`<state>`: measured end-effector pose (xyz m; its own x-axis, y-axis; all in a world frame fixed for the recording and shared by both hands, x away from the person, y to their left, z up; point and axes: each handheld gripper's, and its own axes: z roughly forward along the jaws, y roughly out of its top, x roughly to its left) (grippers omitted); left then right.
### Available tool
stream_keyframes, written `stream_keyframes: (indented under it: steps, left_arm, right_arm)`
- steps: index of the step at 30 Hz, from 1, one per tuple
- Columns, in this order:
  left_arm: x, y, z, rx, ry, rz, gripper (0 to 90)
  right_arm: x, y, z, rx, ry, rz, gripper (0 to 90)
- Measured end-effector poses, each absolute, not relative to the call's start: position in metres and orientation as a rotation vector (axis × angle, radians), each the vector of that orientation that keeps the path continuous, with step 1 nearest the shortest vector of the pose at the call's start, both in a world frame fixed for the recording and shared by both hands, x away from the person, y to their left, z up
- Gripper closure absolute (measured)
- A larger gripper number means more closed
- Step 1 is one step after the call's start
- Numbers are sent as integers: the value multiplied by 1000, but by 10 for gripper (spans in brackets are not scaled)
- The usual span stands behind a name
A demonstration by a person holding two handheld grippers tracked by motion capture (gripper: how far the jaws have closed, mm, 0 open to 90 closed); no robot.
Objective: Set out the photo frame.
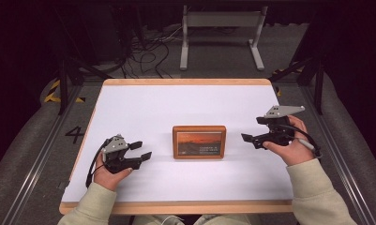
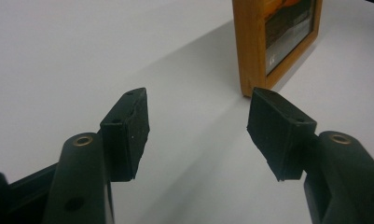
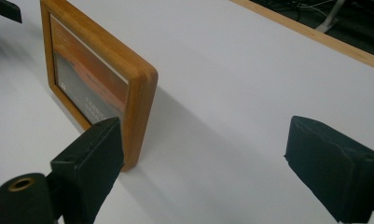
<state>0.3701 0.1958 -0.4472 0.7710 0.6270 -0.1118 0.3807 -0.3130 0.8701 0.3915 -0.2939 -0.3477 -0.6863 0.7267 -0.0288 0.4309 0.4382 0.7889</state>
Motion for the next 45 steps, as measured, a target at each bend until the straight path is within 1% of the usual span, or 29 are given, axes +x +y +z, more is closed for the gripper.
stream_keyframes:
  steps: [15, 27, 35, 45]
  left_arm:
    - [359, 196, -442, 1941, 754, 311, 383]
    - [363, 199, -447, 1941, 765, 307, 384]
    - [366, 201, -452, 1944, 785, 306, 384]
    - [366, 203, -454, 1938, 803, 301, 377]
  right_arm:
    - [375, -305, -391, 1000, 2286, 1189, 87]
    - [370, -313, -421, 964, 2250, 1239, 51]
    - [377, -316, -445, 1076, 2257, 1188, 50]
    - [381, -311, -448, 1087, 2272, 1148, 55]
